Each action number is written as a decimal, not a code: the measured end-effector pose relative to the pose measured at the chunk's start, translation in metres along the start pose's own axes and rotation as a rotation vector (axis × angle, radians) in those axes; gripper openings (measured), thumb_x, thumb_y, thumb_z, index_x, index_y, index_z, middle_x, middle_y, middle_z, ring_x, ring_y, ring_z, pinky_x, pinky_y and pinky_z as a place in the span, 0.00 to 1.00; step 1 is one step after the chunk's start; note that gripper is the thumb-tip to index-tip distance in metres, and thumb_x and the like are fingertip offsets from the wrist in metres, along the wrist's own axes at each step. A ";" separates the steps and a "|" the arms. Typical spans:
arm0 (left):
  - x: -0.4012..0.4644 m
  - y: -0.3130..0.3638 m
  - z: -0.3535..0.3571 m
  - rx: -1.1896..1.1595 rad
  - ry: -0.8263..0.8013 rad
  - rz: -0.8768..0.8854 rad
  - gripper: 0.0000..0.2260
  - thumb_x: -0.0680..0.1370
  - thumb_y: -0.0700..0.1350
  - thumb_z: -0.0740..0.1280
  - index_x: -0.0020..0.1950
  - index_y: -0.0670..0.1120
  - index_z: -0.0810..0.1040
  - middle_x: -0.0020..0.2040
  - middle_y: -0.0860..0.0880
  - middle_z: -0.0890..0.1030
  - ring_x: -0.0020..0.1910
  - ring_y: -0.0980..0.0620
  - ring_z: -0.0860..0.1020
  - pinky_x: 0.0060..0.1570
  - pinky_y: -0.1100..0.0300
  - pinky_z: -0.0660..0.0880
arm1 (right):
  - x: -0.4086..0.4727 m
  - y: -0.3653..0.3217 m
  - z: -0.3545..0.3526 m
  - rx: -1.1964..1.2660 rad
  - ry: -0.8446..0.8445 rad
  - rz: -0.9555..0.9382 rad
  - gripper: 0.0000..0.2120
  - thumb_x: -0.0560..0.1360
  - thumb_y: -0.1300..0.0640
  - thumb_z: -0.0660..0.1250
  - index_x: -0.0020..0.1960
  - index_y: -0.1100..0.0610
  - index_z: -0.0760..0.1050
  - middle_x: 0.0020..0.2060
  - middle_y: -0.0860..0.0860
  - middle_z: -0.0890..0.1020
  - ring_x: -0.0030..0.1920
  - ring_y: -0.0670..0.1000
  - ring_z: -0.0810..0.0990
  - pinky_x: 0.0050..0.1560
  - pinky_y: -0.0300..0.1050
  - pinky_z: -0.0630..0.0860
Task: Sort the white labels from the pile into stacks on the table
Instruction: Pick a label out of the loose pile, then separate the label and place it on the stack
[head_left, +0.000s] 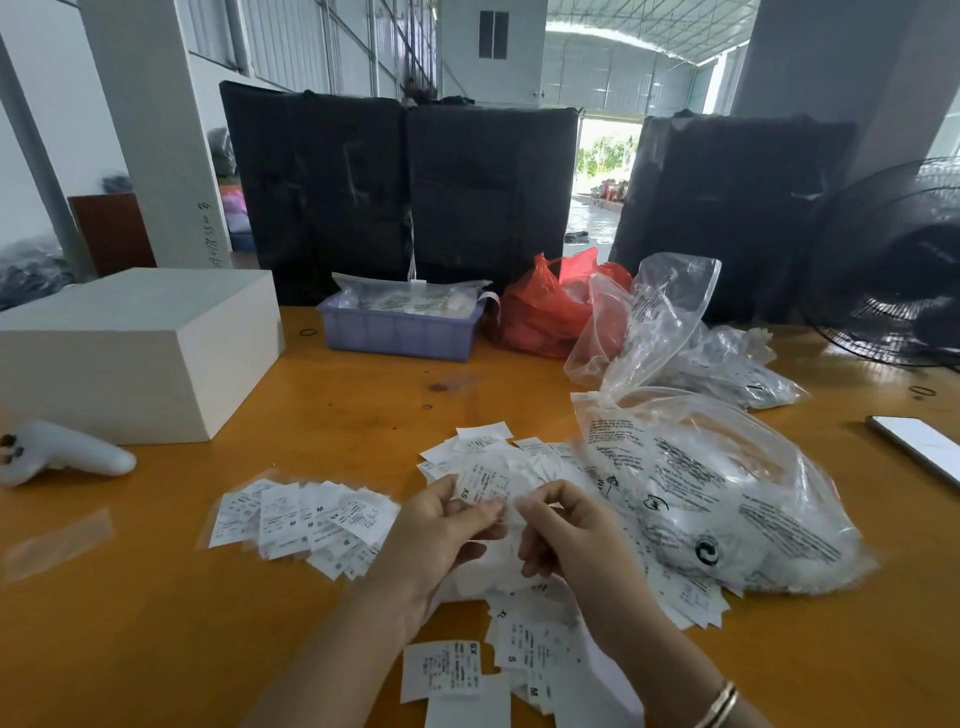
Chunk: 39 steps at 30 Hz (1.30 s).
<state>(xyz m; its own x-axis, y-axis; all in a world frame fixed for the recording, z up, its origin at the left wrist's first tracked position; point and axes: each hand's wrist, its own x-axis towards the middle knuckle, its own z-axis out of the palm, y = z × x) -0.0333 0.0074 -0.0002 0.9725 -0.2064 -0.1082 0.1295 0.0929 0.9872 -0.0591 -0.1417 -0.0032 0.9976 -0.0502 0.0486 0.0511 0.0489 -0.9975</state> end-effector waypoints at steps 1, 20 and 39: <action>0.001 0.000 0.001 0.010 0.004 0.007 0.16 0.74 0.43 0.72 0.61 0.46 0.76 0.42 0.48 0.85 0.41 0.56 0.83 0.38 0.64 0.75 | 0.000 0.000 0.000 -0.013 0.000 -0.002 0.08 0.75 0.56 0.68 0.42 0.60 0.73 0.27 0.53 0.79 0.25 0.48 0.74 0.29 0.39 0.70; 0.016 0.003 -0.060 1.191 0.502 -0.009 0.23 0.77 0.49 0.67 0.67 0.52 0.58 0.39 0.55 0.72 0.38 0.55 0.78 0.36 0.59 0.78 | -0.003 -0.001 0.001 -0.210 -0.011 -0.006 0.03 0.80 0.58 0.62 0.50 0.53 0.74 0.28 0.51 0.80 0.27 0.48 0.76 0.28 0.38 0.71; 0.016 -0.009 -0.033 1.435 0.496 0.392 0.19 0.78 0.54 0.60 0.69 0.58 0.66 0.68 0.58 0.67 0.69 0.52 0.60 0.64 0.57 0.63 | 0.024 -0.017 -0.093 -1.300 0.565 -0.077 0.17 0.77 0.68 0.56 0.62 0.58 0.74 0.54 0.57 0.81 0.51 0.58 0.78 0.51 0.48 0.75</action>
<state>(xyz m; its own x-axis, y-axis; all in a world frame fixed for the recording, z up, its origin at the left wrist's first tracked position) -0.0121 0.0350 -0.0143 0.9016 -0.0375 0.4310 -0.1421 -0.9666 0.2131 -0.0402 -0.2370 0.0097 0.8254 -0.4118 0.3863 -0.2852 -0.8945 -0.3442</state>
